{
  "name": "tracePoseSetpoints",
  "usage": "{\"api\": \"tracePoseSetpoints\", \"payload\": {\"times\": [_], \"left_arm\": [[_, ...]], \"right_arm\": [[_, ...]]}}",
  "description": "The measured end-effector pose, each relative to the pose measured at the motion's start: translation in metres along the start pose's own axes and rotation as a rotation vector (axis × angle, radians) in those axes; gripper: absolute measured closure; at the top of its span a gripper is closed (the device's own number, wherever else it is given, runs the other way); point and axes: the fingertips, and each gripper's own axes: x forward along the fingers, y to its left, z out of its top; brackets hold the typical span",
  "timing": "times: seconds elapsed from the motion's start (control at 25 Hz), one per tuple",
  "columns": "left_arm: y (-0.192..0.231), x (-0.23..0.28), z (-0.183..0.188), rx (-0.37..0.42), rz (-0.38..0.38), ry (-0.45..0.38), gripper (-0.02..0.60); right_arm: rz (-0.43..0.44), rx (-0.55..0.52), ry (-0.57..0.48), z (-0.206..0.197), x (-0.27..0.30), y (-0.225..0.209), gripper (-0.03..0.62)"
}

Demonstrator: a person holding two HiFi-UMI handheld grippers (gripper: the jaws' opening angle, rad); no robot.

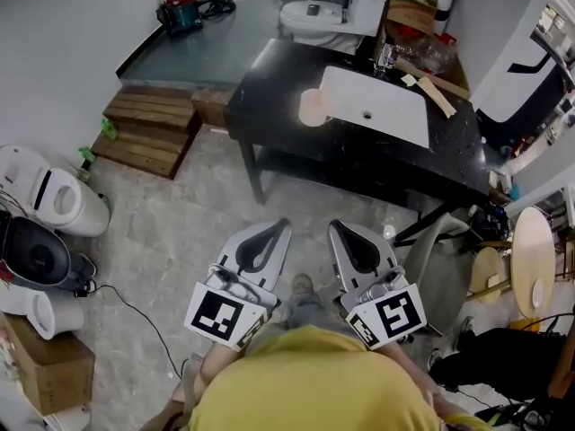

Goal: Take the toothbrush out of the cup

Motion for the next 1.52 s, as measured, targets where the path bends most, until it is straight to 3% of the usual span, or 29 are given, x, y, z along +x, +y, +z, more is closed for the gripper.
{"api": "tracePoseSetpoints", "payload": {"times": [0.6, 1.04, 1.52], "left_arm": [[0.043, 0.084, 0.003, 0.026, 0.043, 0.002, 0.574], [0.048, 0.11, 0.003, 0.041, 0.05, 0.019, 0.574], [0.094, 0.164, 0.005, 0.03, -0.018, 0.029, 0.574]], "right_arm": [[0.03, -0.002, -0.013, 0.01, 0.057, -0.088, 0.577], [0.048, 0.026, -0.02, 0.007, 0.072, -0.111, 0.577], [-0.006, 0.032, -0.011, 0.008, 0.125, -0.147, 0.577]]}}
